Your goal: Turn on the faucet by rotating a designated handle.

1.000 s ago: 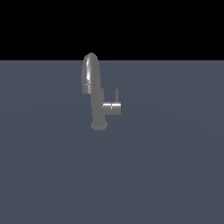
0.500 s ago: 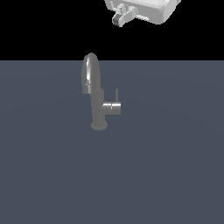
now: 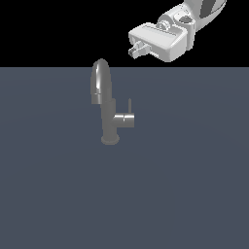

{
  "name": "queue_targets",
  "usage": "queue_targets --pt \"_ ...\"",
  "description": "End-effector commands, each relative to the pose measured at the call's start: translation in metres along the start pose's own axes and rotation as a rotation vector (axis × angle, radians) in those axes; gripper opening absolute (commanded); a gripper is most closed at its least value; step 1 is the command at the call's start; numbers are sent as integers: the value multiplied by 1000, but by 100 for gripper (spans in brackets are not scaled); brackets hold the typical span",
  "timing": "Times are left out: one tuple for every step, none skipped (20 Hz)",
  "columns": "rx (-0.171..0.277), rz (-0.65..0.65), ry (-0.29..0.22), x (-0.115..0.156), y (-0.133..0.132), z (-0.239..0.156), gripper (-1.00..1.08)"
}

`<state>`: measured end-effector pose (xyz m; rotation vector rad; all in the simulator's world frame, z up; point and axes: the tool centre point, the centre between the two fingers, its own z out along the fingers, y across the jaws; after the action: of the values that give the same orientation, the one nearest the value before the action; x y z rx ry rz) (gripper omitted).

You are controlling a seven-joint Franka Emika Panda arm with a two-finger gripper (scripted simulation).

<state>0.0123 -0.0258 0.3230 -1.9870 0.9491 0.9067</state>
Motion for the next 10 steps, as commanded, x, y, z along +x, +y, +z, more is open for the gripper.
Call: queue_targets --pt "52 52 -52 20 -3 3 -100" --pt "73 73 -73 29 -4 5 -100" --pt "94 95 -94 37 -4 7 -100" --pt "116 116 -116 46 -5 9 -100" --pt "137 139 -137 54 -5 12 -100" --pt "159 161 -159 63 -6 14 -100" --pt "181 183 -181 71 -6 17 -100" --pt "203 205 -203 80 -6 20 -100" --pt "224 227 -223 88 -6 23 -100" --pt "244 248 -243 95 -6 27 -100"
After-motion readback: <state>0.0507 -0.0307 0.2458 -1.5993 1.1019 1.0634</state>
